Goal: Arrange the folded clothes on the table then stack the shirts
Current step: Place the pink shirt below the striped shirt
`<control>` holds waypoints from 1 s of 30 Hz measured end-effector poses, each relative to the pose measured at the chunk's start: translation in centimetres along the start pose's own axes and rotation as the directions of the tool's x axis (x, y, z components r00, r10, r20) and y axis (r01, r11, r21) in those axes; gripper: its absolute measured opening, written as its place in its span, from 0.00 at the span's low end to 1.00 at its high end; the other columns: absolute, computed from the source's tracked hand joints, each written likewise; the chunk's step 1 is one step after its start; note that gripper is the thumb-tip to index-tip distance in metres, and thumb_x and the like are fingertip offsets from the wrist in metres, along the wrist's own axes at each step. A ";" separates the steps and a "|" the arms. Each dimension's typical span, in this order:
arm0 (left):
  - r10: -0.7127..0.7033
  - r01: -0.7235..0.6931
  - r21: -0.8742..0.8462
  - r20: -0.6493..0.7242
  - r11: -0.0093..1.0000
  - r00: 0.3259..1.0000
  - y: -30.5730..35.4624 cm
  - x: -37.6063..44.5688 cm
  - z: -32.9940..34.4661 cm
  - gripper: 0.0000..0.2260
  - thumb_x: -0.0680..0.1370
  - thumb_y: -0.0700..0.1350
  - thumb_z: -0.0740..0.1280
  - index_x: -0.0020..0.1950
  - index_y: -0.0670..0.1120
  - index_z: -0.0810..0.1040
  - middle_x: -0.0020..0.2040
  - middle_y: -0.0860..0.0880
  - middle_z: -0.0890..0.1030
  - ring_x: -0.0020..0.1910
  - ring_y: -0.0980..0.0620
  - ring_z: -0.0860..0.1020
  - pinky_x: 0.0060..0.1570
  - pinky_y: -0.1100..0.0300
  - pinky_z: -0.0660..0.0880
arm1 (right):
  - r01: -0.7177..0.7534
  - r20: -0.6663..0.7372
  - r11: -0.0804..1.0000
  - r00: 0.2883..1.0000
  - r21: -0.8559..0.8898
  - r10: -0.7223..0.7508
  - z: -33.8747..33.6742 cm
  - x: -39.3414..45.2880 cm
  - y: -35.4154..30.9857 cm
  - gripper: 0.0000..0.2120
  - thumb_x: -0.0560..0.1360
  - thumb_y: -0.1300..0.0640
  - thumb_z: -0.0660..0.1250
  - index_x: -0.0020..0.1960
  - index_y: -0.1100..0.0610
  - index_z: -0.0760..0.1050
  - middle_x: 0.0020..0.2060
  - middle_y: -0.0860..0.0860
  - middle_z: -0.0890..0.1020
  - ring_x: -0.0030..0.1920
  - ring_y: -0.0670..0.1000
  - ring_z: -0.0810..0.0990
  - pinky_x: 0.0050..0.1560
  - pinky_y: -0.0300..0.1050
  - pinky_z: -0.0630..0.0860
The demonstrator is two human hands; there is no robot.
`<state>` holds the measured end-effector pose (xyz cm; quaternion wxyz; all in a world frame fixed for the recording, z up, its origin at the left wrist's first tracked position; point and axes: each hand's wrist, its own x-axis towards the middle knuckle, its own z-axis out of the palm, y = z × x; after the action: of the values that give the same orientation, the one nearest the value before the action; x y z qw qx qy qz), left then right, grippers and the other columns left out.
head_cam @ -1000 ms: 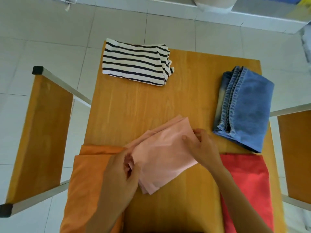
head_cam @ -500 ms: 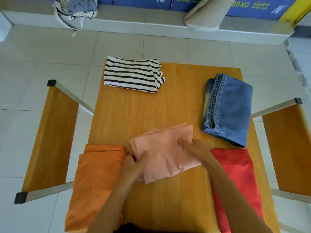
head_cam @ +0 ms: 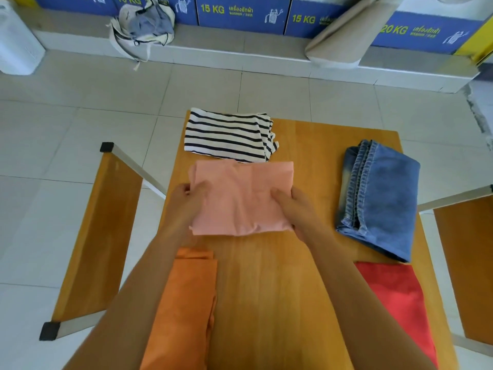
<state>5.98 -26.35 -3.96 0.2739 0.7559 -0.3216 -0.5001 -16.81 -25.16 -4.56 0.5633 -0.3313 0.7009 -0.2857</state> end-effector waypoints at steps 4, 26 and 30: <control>0.036 -0.031 0.192 -0.020 0.981 0.999 -0.5 4.3 -1.3 0.22 0.77 0.48 0.62 0.70 0.45 0.68 0.60 0.48 0.75 0.55 0.46 0.74 0.49 0.52 0.74 | -0.045 -0.015 0.994 0.999 -0.103 0.044 3.6 2.7 0.5 0.14 0.77 0.58 0.61 0.60 0.61 0.75 0.51 0.54 0.81 0.51 0.55 0.79 0.41 0.46 0.76; 0.126 0.109 0.536 -0.383 0.837 0.915 -18.2 -14.2 -4.1 0.27 0.78 0.50 0.63 0.75 0.46 0.61 0.77 0.42 0.59 0.76 0.39 0.57 0.71 0.38 0.58 | 0.492 0.256 0.674 0.868 -0.551 -0.425 12.1 -7.6 6.4 0.24 0.76 0.49 0.66 0.69 0.56 0.68 0.64 0.53 0.72 0.65 0.55 0.70 0.64 0.54 0.72; 0.171 0.040 0.691 -0.234 0.721 0.957 -20.4 -16.2 -1.1 0.28 0.79 0.56 0.52 0.76 0.45 0.61 0.79 0.41 0.51 0.78 0.40 0.48 0.74 0.42 0.45 | 0.591 0.537 0.376 0.806 -0.713 -0.249 15.0 -7.6 7.1 0.36 0.77 0.43 0.65 0.77 0.55 0.55 0.73 0.56 0.65 0.73 0.60 0.61 0.70 0.60 0.62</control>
<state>6.58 -0.79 -9.24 0.0337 0.8544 -0.4686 -0.2220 -2.09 -15.22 -8.57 0.3402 -0.7784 0.5269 0.0263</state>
